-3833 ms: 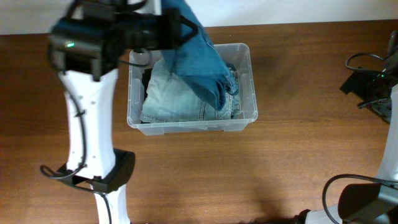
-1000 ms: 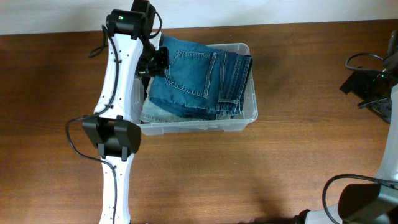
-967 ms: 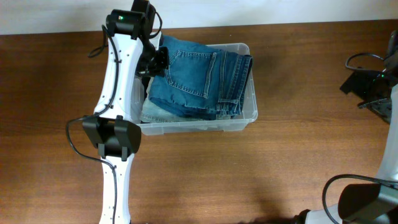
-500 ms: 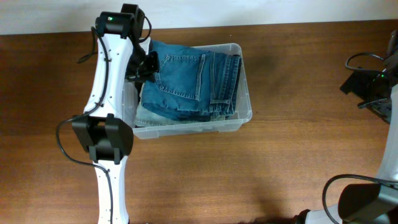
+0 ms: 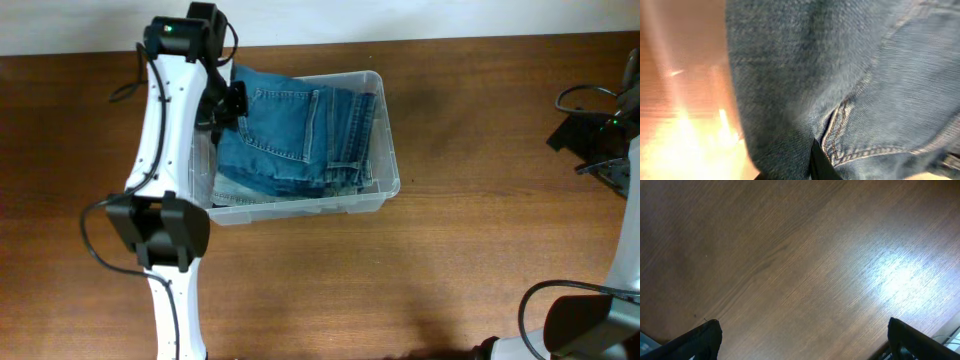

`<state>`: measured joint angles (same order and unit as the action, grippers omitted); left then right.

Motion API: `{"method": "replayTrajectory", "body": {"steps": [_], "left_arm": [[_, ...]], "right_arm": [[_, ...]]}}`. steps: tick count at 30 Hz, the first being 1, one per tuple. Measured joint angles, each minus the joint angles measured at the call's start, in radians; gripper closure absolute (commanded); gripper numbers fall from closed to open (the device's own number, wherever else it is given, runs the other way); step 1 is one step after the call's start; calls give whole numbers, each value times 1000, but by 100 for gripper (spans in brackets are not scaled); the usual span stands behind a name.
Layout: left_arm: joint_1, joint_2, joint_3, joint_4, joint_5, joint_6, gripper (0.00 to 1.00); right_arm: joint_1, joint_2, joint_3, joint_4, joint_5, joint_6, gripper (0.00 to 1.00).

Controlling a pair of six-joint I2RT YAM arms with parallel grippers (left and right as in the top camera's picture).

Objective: Pack container
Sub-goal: 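Lower the dark-blue jeans onto the light-blue jeans in the bin, then lift the dark-blue jeans' edge and swing it toward the bin's right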

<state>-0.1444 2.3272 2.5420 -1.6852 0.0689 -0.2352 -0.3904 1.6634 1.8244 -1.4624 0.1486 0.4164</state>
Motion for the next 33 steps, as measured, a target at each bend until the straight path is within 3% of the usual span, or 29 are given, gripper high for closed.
{"method": "replayTrajectory", "body": {"steps": [7,9,11,12,13,14,17,22,23,24,25,33], "left_arm": [[0,-143,-2,-7,-24,-40,100],[2,-151,-33,-4,-24,-46,95],[6,-152,-84,2,-27,-48,82],[7,-152,-119,6,-32,-50,69],[10,-152,-140,7,-36,-54,47],[14,-152,-165,4,-39,-55,46],[16,-152,-233,5,-45,-57,46],[16,-152,-254,5,-70,-58,63],[16,-152,-254,5,-75,-57,74],[16,-152,-254,5,-80,-58,96],[16,-152,-254,5,-85,-58,99],[17,-152,-225,-2,-79,-60,99]], "right_arm": [[0,0,0,0,0,-1,2],[0,0,0,0,0,0,2],[0,0,0,0,0,-1,2],[0,0,0,0,0,-1,2],[0,0,0,0,0,-1,2],[0,0,0,0,0,-1,2],[0,0,0,0,0,0,2],[0,0,0,0,0,-1,2],[0,0,0,0,0,0,2],[0,0,0,0,0,0,2],[0,0,0,0,0,-1,2],[0,0,0,0,0,0,2]]}}
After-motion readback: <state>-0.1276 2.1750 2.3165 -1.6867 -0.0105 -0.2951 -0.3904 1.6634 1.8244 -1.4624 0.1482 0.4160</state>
